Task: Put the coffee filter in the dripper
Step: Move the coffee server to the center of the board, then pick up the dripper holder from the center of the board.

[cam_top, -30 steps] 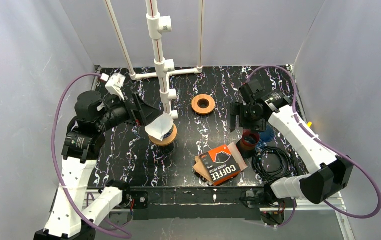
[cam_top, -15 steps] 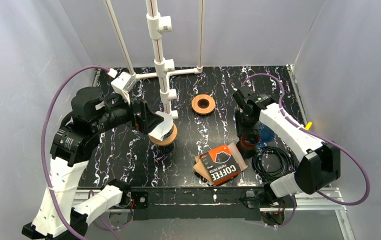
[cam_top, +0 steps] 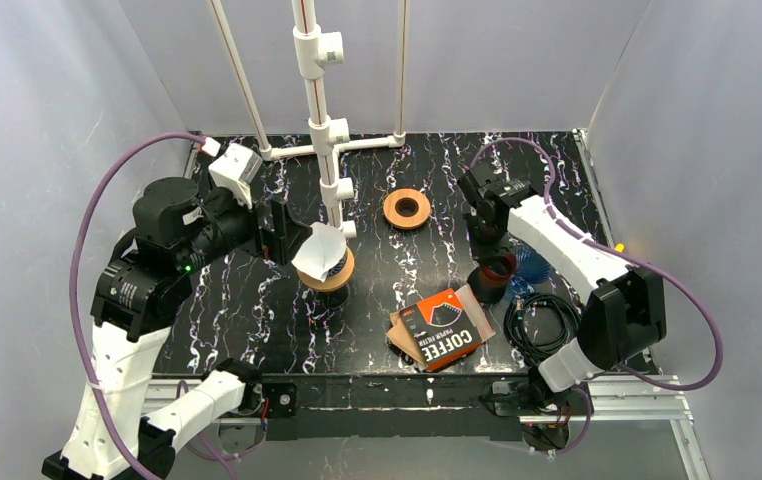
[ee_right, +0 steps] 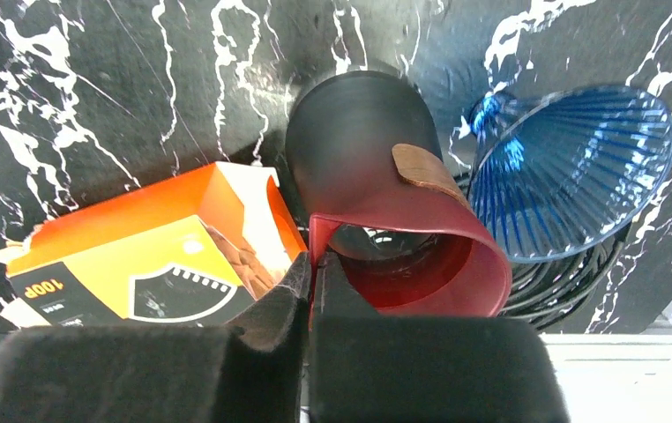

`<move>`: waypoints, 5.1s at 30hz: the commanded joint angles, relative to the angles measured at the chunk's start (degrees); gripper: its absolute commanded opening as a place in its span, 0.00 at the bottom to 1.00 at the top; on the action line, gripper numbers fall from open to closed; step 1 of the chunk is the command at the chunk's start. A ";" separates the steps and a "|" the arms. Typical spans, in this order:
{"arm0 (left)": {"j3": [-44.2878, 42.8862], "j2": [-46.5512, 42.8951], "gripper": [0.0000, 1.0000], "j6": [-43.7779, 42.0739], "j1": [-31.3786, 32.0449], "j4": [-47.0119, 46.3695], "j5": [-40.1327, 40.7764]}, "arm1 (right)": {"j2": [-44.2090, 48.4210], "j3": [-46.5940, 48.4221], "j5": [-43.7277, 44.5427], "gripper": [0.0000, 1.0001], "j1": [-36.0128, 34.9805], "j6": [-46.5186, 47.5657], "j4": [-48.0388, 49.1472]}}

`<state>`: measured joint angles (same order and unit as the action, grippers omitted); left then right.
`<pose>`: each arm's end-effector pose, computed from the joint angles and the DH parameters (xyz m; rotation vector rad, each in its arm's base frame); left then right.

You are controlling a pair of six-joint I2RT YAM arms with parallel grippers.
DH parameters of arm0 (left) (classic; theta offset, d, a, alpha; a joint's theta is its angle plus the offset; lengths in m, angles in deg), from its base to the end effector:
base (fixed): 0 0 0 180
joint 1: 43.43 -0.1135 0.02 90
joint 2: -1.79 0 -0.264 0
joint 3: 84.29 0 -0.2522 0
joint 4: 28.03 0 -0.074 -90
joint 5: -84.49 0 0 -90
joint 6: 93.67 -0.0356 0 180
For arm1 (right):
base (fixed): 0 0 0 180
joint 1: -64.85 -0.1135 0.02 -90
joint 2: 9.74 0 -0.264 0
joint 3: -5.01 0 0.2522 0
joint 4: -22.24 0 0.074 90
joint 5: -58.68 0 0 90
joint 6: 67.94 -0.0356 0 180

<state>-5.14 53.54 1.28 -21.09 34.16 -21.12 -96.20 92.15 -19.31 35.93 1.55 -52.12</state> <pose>0.1140 -0.0572 0.4869 0.4705 1.7675 -0.5829 0.2543 0.1320 0.2756 -0.1629 2.7903 -0.0995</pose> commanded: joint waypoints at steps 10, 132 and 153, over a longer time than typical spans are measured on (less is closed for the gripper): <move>5.68 -2.85 0.97 10.86 0.18 0.37 4.50 | -10.81 16.06 7.72 0.01 1.08 5.21 0.83; -0.86 13.22 0.98 26.81 -20.31 2.73 -6.14 | -53.28 51.57 -19.76 0.36 5.13 0.23 8.53; 6.44 4.67 0.98 31.61 -20.28 2.62 -3.49 | -36.81 56.31 -23.91 0.31 5.28 1.20 2.24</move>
<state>-0.61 60.95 31.77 -41.04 36.76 -25.52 -139.61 144.67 -40.99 41.17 2.73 -47.62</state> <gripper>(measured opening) 0.982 0.502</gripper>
